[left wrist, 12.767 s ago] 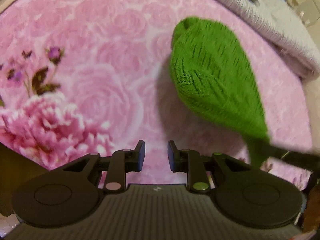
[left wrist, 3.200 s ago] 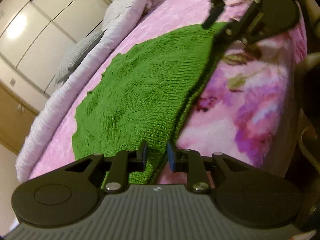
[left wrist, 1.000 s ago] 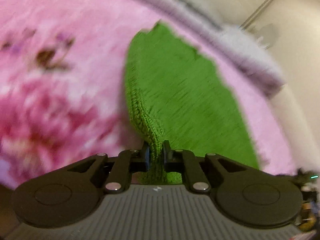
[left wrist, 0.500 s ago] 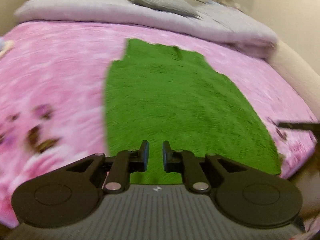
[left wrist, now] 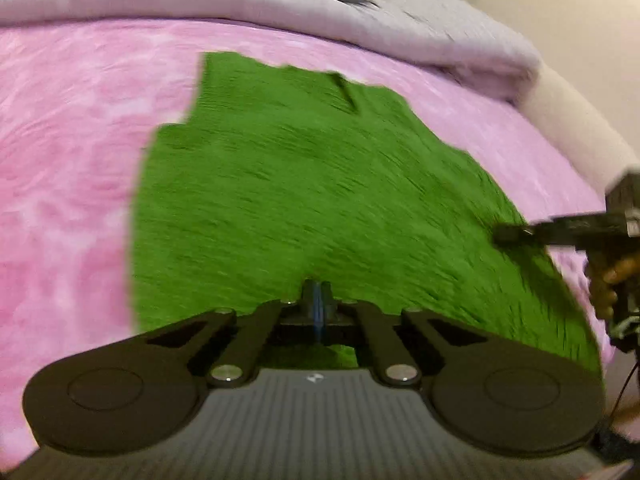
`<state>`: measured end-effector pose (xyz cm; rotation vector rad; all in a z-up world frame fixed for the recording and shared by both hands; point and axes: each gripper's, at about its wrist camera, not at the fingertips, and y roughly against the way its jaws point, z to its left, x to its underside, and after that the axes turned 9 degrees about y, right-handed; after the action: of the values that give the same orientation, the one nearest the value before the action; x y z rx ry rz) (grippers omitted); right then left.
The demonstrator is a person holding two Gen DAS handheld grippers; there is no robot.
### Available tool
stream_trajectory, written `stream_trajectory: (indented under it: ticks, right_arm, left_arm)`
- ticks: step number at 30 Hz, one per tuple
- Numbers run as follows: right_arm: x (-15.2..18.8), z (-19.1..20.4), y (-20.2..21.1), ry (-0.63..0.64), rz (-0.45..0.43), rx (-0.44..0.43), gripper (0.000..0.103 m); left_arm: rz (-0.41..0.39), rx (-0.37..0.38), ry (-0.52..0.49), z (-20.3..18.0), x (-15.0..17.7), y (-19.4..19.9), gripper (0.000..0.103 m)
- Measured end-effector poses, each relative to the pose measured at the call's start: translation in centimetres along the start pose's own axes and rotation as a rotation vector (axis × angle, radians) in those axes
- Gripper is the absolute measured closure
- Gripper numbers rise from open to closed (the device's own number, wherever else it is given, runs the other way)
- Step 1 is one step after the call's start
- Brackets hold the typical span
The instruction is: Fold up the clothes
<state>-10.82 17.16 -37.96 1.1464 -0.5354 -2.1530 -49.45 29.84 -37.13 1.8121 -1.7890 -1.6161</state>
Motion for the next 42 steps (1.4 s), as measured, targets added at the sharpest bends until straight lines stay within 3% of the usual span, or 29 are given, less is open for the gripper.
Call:
stream_trajectory:
  ticks: [2,5,8,11,15,18,21,23,26,28,30,32,35,36,39,42]
  right_arm:
    - [-1.4,-0.4,0.6,-0.002,-0.022,-0.016,0.094]
    - [-4.3,0.0,-0.2,0.026,-0.063,-0.083,0.094]
    - [-6.7,0.1,-4.3,-0.012,-0.031,-0.195,0.094]
    - [-8.3,-0.5,-9.1,-0.054,0.029,-0.247,0.094]
    - [-9.6,-3.8,-12.3,-0.083,0.057,-0.214,0.095]
    - [-10.9,-7.1,-11.3,-0.141,-0.024,-0.131,0.098]
    - [-12.4,-8.3,-9.7,-0.14,-0.106,-0.075,0.098]
    - [-13.2,-8.1,-10.2,-0.144,-0.112,-0.159,0.098]
    - [-13.8,-7.2,-13.1,-0.145,-0.028,-0.29,0.098]
    - [-13.4,-7.3,-14.7,-0.152,0.05,-0.301,0.098]
    - [-12.9,-8.3,-15.0,-0.154,0.048,-0.284,0.101]
    - [-13.0,-8.9,-13.9,-0.149,0.035,-0.216,0.103]
    - [-13.6,-9.1,-12.0,-0.101,0.004,-0.099,0.103]
    - [-13.8,-9.0,-11.5,-0.083,-0.006,-0.067,0.103]
    - [-14.5,-7.3,-10.9,-0.018,-0.043,-0.078,0.103]
    - [-15.9,-6.3,-13.0,-0.002,-0.046,-0.132,0.103]
  left_arm:
    - [-0.023,0.016,0.052,1.2,-1.7,0.5,0.1]
    - [-0.06,0.066,0.031,0.1,-5.1,-1.0,0.099]
    - [-0.034,0.144,0.022,-1.5,-8.2,-5.2,0.098]
    - [-0.006,0.128,-0.01,-2.3,-10.1,-9.7,0.097]
    - [0.011,0.049,-0.064,-0.9,-10.9,-13.0,0.1]
    - [0.017,0.109,-0.031,1.5,-11.9,-13.0,0.1]
    - [-0.029,0.118,-0.072,1.8,-12.7,-11.7,0.101]
    - [-0.074,0.147,-0.089,1.7,-13.7,-11.1,0.099]
    - [-0.057,0.151,-0.147,1.3,-14.5,-12.3,0.099]
    - [-0.009,0.144,-0.177,1.6,-14.0,-13.9,0.098]
    - [-0.006,0.148,-0.186,2.5,-13.2,-14.6,0.094]
    - [-0.034,0.08,-0.184,3.4,-13.5,-13.9,0.1]
    - [-0.089,-0.03,-0.203,4.1,-13.9,-12.4,0.101]
    - [-0.095,-0.036,-0.185,4.1,-14.2,-12.0,0.101]
    - [-0.12,0.019,-0.203,2.7,-14.8,-11.9,0.1]
    - [-0.105,0.016,-0.212,2.1,-16.4,-14.2,0.1]
